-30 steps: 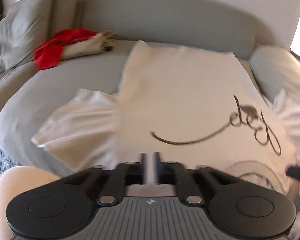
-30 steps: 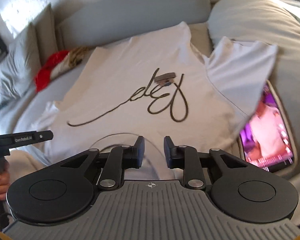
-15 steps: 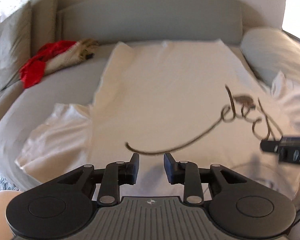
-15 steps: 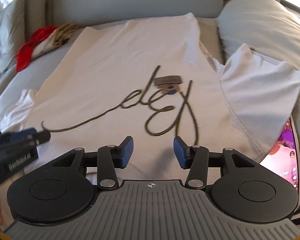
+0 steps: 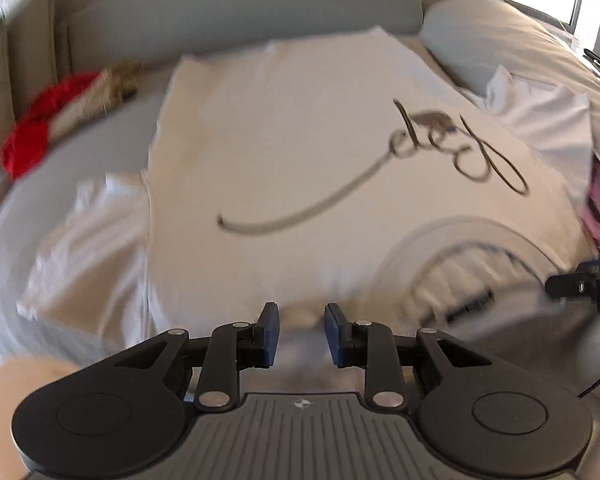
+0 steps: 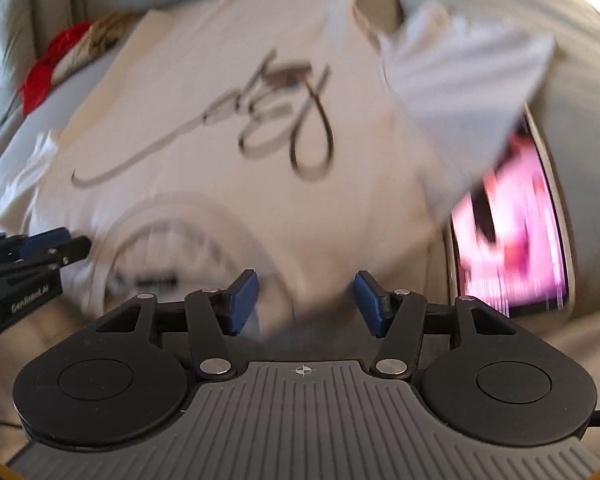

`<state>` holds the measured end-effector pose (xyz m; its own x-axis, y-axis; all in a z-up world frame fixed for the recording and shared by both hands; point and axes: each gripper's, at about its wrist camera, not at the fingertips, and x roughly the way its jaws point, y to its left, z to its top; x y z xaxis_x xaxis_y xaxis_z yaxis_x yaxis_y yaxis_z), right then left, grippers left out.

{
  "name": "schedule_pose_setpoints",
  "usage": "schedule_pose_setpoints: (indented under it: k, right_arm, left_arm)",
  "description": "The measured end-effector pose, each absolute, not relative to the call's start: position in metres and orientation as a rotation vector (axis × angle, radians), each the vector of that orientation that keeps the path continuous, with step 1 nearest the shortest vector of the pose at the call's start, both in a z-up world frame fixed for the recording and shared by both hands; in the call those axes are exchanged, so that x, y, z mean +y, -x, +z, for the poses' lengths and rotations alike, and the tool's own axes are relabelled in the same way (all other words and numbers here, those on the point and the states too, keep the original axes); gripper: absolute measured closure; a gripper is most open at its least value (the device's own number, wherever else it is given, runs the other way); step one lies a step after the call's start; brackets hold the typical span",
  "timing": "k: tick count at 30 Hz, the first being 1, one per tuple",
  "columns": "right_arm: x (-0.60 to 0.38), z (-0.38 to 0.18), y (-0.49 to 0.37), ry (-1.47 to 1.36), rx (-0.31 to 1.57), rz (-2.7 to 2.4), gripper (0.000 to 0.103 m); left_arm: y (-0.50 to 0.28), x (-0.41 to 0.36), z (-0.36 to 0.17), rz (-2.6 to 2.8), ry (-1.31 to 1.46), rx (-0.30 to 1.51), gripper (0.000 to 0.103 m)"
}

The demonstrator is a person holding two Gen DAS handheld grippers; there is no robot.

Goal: Fold clothes

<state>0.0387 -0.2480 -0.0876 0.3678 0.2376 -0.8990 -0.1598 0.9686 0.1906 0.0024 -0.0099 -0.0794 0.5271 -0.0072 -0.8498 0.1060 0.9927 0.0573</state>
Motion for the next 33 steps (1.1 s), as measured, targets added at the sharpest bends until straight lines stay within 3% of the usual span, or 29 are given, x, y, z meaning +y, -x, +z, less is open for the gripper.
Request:
schedule_pose_setpoints:
  k: [3,8,10,14,16,19,23,25,27,33]
  right_arm:
    - [-0.265,-0.076,-0.025,-0.160,1.143,0.268,0.052]
    - [-0.295,-0.028,-0.002,-0.423,0.853,0.304,0.050]
    - [-0.302,-0.011,-0.001,-0.516,0.789,0.356,0.050]
    - [-0.298,0.042,-0.005,-0.437,0.656,0.411,0.049]
    - [-0.292,0.073,-0.014,-0.376,0.596,0.411,0.043]
    - [-0.278,0.112,-0.046,-0.274,0.560,0.412,0.028]
    - [-0.249,0.131,-0.131,-0.194,0.638,0.371,0.025]
    - [-0.240,0.119,-0.184,-0.223,0.705,0.341,0.027]
    - [-0.237,0.097,-0.236,-0.277,0.765,0.295,0.029]
    - [-0.250,0.003,-0.349,-0.427,0.848,0.184,0.041]
  left_arm:
    - [0.009,-0.004,-0.066,-0.058,-0.038,0.976,0.076]
    - [0.021,0.003,-0.025,-0.069,0.087,0.793,0.071]
    - [0.021,0.008,-0.002,-0.065,0.114,0.712,0.062]
    - [0.005,0.024,0.047,-0.062,0.123,0.587,0.051]
    - [-0.013,0.036,0.069,-0.058,0.141,0.546,0.037]
    - [-0.061,0.056,0.092,-0.047,0.154,0.531,0.033]
    - [-0.155,0.094,0.085,0.002,0.236,0.652,0.039]
    - [-0.194,0.113,0.064,0.059,0.271,0.673,0.055]
    - [-0.229,0.130,0.042,0.106,0.304,0.677,0.064]
    - [-0.307,0.171,-0.033,0.196,0.359,0.714,0.056]
